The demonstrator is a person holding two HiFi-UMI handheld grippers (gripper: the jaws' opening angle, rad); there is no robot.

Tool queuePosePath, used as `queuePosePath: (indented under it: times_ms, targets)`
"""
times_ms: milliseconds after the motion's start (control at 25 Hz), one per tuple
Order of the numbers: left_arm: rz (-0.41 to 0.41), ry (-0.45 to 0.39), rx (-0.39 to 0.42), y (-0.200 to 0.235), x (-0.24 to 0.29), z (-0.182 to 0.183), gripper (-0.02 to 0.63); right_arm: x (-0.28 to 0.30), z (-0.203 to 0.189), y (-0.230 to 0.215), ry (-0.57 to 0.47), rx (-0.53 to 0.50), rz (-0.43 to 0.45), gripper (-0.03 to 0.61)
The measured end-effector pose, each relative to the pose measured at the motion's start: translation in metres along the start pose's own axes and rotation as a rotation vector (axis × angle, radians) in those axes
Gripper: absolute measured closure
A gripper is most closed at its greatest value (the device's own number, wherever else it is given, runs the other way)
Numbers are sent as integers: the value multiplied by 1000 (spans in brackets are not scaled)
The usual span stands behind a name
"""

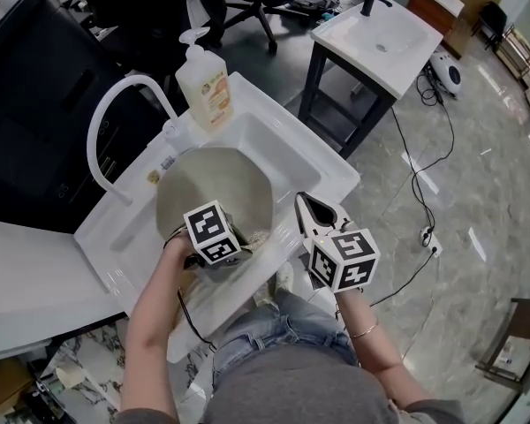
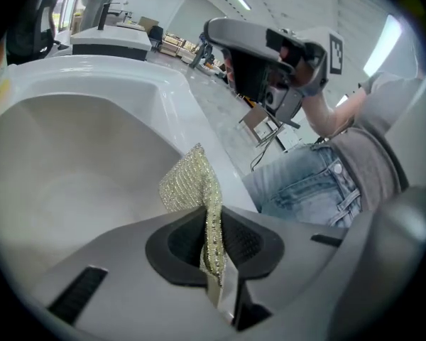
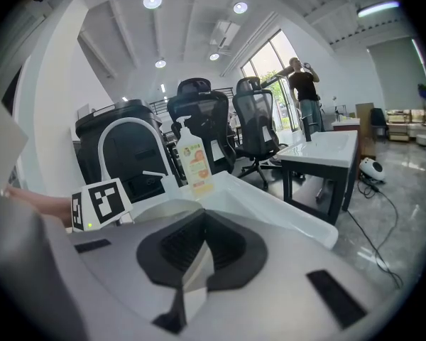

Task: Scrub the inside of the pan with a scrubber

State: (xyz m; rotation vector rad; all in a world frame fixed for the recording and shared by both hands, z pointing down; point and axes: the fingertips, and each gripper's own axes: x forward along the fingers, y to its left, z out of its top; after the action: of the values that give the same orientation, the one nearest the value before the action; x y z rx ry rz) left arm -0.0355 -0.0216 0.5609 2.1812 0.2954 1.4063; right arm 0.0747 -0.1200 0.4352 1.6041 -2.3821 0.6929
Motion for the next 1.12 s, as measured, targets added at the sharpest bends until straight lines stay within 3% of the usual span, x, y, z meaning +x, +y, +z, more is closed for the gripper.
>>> queuePosePath:
  times_ms: [320, 760, 920, 1120]
  targets:
    - [26, -237, -97, 19, -3, 44, 557, 7, 0, 3, 8, -3, 12, 568]
    - [33, -631, -323, 47, -32, 85, 555, 19, 4, 10, 17, -14, 33, 568]
    - [116, -753, -383, 57, -50, 88, 555, 24, 6, 16, 21, -25, 46, 568]
    - [283, -913, -443, 68, -84, 71, 555, 31, 7, 20, 26, -37, 55, 568]
